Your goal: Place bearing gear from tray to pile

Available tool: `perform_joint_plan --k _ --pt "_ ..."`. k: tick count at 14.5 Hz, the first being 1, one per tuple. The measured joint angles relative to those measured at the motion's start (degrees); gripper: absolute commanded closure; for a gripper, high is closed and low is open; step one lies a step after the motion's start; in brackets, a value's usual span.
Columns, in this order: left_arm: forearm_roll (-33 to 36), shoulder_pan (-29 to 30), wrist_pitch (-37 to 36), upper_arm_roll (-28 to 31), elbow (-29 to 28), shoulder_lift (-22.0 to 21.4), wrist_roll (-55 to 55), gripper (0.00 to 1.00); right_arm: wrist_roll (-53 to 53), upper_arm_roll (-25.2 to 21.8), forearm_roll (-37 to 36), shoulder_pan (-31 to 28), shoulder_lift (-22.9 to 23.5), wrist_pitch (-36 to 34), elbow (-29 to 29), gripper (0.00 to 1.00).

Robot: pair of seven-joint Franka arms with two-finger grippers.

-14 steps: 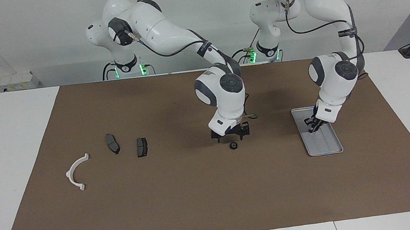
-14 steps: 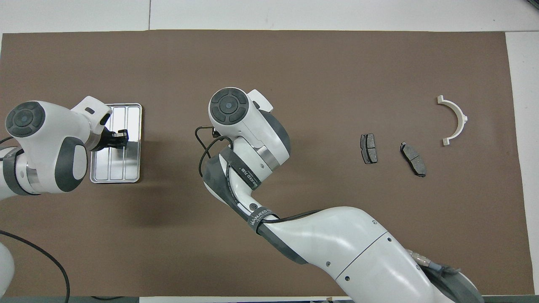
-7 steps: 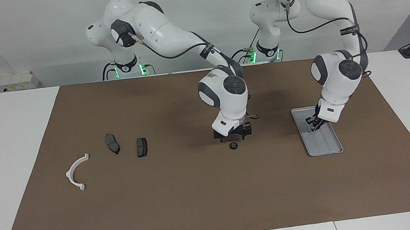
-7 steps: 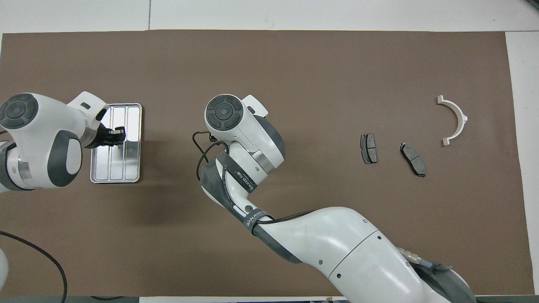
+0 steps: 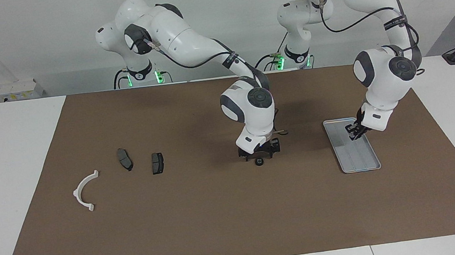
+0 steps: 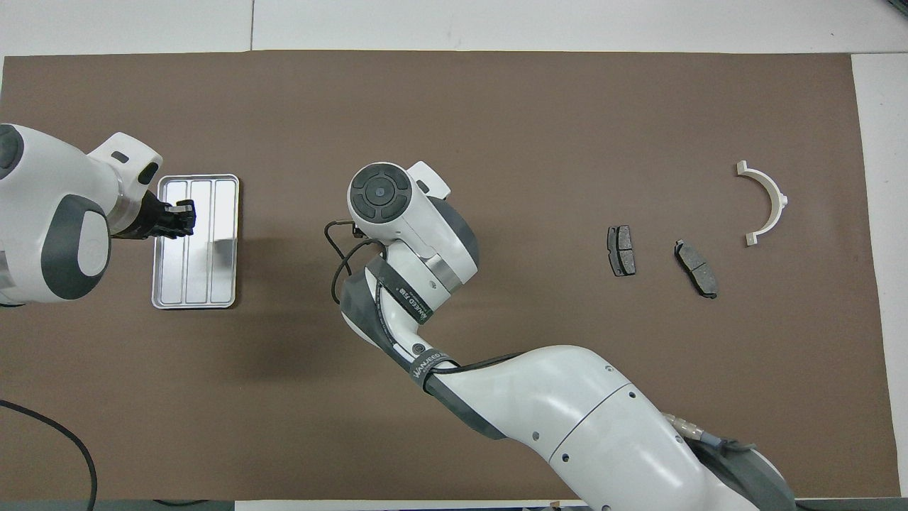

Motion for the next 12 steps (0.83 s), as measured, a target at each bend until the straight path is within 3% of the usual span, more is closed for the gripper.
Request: perform_joint_plan --k 3,9,12 --pt "0.0 0.0 -0.1 0.0 0.0 0.0 0.0 0.93 0.0 -0.1 0.0 0.0 0.0 0.0 0.4 1.0" --pt "-0.8 0.0 -0.1 -0.3 0.1 -0.1 -1.1 0.93 0.0 -0.1 0.0 0.0 -0.1 -0.1 0.8 1.0" --pt "-1.4 -1.2 -0.8 -2.0 1.3 -0.2 -7.3 0.93 0.0 -0.9 -0.3 -0.8 -0.3 -0.1 1.3 1.0"
